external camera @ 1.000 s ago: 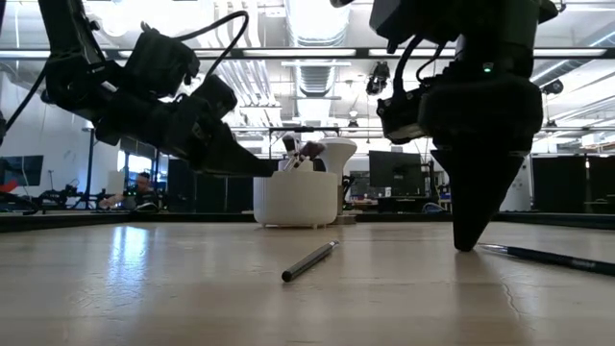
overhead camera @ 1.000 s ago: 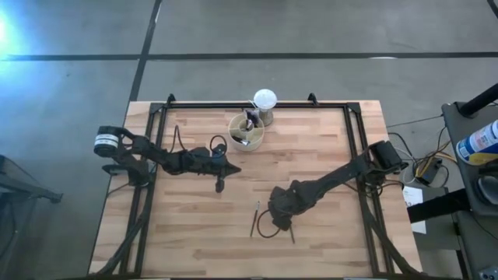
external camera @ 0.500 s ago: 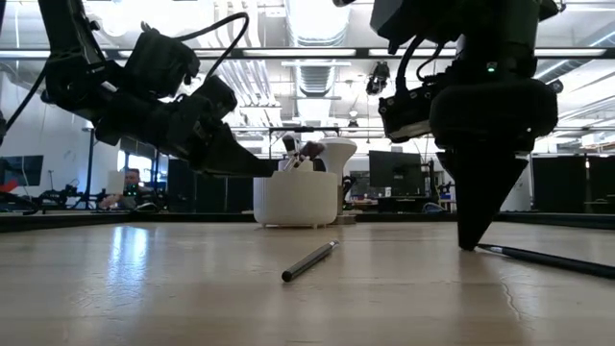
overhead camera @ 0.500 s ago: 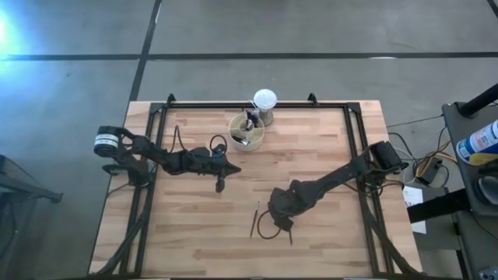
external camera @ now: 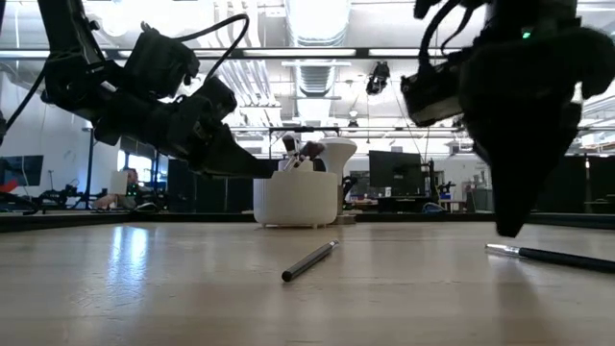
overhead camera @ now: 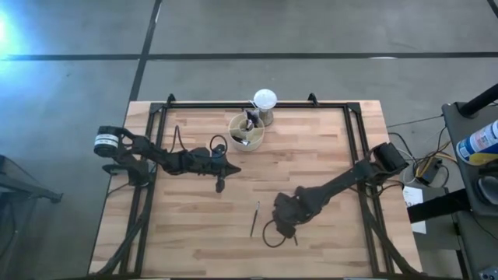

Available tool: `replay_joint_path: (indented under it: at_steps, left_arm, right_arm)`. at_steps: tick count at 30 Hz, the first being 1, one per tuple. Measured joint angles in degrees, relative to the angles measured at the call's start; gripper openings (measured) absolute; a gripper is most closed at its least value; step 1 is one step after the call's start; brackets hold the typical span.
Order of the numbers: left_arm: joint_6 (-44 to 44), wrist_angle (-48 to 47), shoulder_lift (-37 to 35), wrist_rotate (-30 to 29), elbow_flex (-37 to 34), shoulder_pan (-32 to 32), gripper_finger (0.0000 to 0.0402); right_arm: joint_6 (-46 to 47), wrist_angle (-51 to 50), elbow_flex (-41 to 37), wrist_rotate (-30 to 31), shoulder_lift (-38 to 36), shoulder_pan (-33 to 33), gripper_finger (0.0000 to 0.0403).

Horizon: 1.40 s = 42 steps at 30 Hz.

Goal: Put items in baskets/containers
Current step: Put the black liner brush into the white organizer

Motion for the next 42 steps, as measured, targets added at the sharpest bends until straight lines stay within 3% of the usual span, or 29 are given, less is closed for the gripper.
replay_joint_path:
  at_steps: [5, 11, 18, 23, 32, 42]
  left_arm:
    - [-0.56, -0.09, 0.00, 0.00, -0.03, -0.02, 0.0002]
    - [-1.35, -0.09, 0.00, 0.00, -0.04, -0.04, 0.0002]
    - [-1.44, -0.06, 0.00, -0.88, -0.35, -0.04, 0.0002]
    - [-1.46, -0.07, 0.00, -1.01, -0.71, -0.04, 0.0002]
    - [-1.66, -0.05, 0.00, -1.05, -0.76, -0.04, 0.0002]
    - [-1.71, -0.03, 0.00, -1.51, -0.78, 0.00, 0.0002]
  right_arm:
    - [0.86, 7.16, -2.30, 0.28, 0.03, 0.14, 0.0119]
    - [1.45, 8.92, -4.47, 0.38, -0.13, 0.25, 0.0114]
    - [-0.27, 3.46, -2.35, 0.03, -0.36, 0.36, 0.0106]
    - [0.70, -2.00, -0.21, 0.10, -0.51, 0.51, 0.0122]
    - [4.09, -0.99, -1.96, 0.14, -0.21, 0.62, 0.0152]
    - [2.34, 2.39, -3.28, 0.15, -0.23, 0.69, 0.0132]
